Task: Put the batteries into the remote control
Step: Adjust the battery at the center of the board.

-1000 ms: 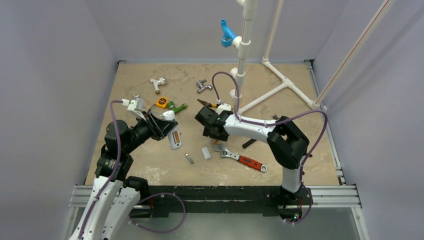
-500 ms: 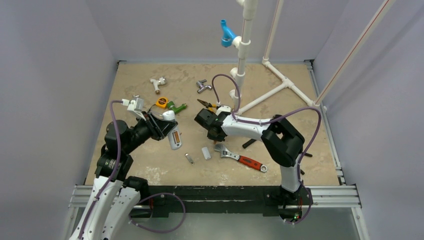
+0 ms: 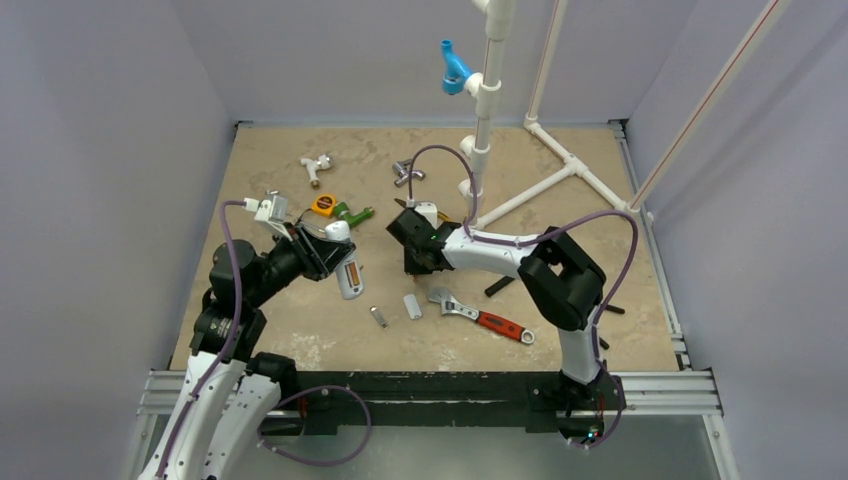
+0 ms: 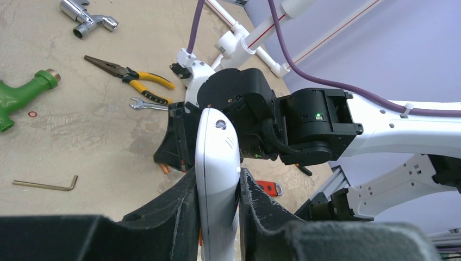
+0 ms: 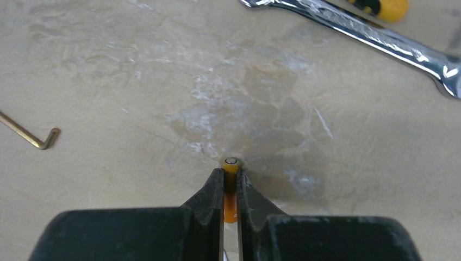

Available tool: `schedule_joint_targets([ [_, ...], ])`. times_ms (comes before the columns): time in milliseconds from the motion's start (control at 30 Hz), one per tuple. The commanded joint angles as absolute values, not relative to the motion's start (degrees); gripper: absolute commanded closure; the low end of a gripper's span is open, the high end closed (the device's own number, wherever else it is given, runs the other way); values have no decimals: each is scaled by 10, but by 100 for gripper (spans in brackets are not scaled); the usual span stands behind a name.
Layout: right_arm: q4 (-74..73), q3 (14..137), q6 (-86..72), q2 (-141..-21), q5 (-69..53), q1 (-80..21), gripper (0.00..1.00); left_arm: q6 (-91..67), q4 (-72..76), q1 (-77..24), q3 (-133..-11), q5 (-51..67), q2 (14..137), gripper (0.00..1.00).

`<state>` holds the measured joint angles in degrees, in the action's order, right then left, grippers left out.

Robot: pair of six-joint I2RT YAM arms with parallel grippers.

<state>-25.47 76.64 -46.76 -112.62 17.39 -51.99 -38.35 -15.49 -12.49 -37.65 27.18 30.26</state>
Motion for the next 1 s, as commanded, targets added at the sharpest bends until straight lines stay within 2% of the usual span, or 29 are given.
schedule_joint_targets([
  [0,-203,761,-387,-1155,115,-517,99,-386,-123,-121,-389,269,304,100],
  [200,-232,773,-377,-1168,102,-516,71,-386,-123,-121,-389,270,304,100],
  [233,-237,773,-377,-1167,109,-516,62,-386,-123,-121,-389,270,304,100],
  [300,-241,773,-377,-1166,110,-516,57,-387,-124,-121,-389,270,304,100],
  [467,-252,770,-376,-1167,109,-517,57,-388,-123,-121,-389,271,304,100],
  [733,-274,765,-361,-1156,122,-525,66,-388,-120,-121,-389,271,305,100],
  [967,-289,769,-365,-1156,135,-541,68,-390,-118,-121,-389,273,306,100],
])
